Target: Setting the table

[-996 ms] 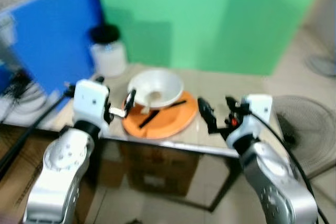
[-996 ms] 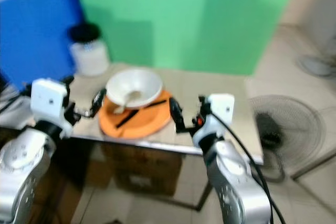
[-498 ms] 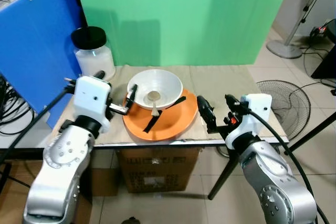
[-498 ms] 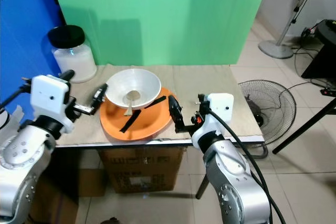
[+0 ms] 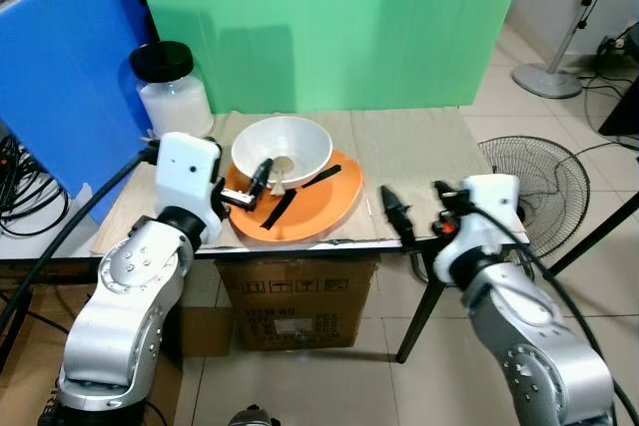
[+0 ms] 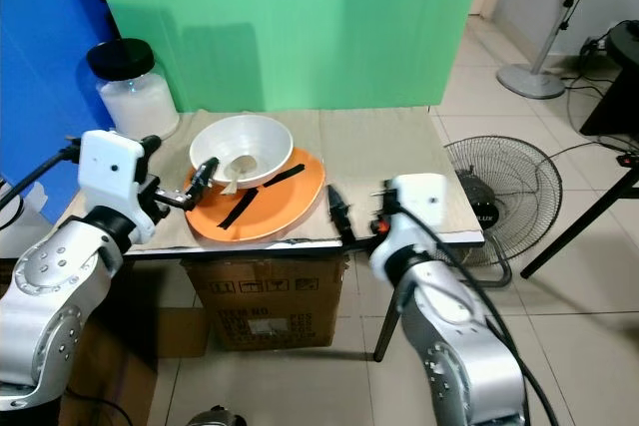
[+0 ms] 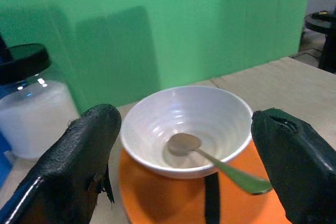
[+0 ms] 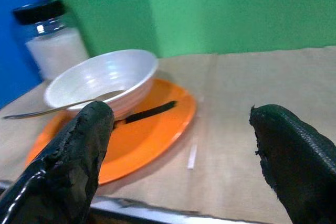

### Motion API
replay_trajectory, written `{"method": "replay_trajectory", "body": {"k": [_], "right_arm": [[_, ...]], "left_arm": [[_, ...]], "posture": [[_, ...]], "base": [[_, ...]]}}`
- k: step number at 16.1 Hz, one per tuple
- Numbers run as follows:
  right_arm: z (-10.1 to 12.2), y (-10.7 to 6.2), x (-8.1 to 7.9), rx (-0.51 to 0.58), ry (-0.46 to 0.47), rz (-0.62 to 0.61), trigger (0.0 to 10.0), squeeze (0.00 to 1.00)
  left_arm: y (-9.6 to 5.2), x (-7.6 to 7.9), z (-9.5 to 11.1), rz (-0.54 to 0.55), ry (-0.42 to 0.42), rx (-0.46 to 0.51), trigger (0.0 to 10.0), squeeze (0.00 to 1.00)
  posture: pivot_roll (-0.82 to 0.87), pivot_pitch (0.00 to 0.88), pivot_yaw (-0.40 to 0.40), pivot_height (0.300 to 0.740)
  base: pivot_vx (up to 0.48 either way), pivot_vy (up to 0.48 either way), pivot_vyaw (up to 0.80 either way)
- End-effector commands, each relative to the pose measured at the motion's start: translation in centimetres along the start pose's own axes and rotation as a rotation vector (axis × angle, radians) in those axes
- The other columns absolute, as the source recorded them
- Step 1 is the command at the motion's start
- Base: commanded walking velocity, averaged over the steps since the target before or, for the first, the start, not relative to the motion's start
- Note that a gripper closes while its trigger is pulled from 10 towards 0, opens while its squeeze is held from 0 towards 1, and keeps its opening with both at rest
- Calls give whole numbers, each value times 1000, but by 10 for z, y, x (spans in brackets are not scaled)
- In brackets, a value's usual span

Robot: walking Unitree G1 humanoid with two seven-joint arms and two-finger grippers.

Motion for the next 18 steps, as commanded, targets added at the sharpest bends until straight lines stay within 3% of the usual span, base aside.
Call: {"method": "replay_trajectory", "body": {"k": [1, 5, 10, 18], "right_arm": [[6, 0, -6, 8, -6, 33, 10000, 0], [2, 1, -19, -22, -30, 115, 10000, 0], [7, 4, -27, -19, -37, 160, 10000, 0], [19, 7, -21, 19, -23, 125, 10000, 0]], "left_arm": [[0, -1, 3, 8, 7, 7, 10000, 0], [-8, 0, 7, 10, 52, 30, 10000, 0], [-10, 2, 6, -12, 63, 28, 10000, 0], [-12, 9, 1, -49, 73, 14, 10000, 0]], "posture": [[90, 22, 24, 740], [100, 23, 11, 740], [107, 24, 8, 740], [106, 25, 8, 740]], "base": [[0, 0, 0], [0, 0, 600], [291, 0, 800], [307, 0, 0]]}}
Point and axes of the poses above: a point about 5 cm out from each wrist's last joint towards the gripper, its own y axis pointing out of the wrist towards the gripper, its own z axis along the axis of the wrist's last joint, x = y × z, the point moved 6 cm from there along y, pointing out of the wrist towards the gripper, and after that the axes turned 5 degrees about y, right-handed, at the moved point
